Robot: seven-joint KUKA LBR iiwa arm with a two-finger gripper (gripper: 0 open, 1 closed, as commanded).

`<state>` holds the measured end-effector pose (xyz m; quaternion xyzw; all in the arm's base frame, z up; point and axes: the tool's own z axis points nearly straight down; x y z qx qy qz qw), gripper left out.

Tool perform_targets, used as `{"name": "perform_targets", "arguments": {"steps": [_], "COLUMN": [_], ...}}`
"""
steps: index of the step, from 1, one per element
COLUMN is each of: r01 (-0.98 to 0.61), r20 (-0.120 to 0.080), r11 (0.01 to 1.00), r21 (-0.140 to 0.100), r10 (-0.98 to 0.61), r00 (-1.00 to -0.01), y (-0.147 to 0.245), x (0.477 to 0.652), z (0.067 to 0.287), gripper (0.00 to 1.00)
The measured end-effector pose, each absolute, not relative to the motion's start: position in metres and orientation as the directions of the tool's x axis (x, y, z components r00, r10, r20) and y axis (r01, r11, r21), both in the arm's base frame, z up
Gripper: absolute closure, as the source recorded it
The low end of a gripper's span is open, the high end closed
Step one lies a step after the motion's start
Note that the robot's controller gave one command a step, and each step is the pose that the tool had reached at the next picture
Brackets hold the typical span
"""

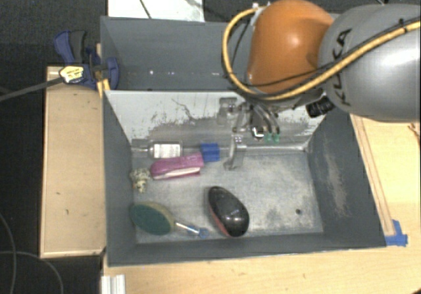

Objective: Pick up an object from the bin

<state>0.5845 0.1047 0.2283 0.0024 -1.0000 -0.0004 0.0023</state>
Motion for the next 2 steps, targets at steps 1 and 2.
{"name": "perform_targets", "arguments": {"steps": [1,2], "r01": [-0.005,0.117], "r20": [0.005,0.003], "r11": [1.0,0.993], "r21": [0.001,0.0], "r10": [-0.005,0.117], "r00": [-1.0,-0.993], "y": [0.142,0.15], "x": [0.588,0.59], "z": [0.133,0.086], "gripper": [0.0,0.0]}}
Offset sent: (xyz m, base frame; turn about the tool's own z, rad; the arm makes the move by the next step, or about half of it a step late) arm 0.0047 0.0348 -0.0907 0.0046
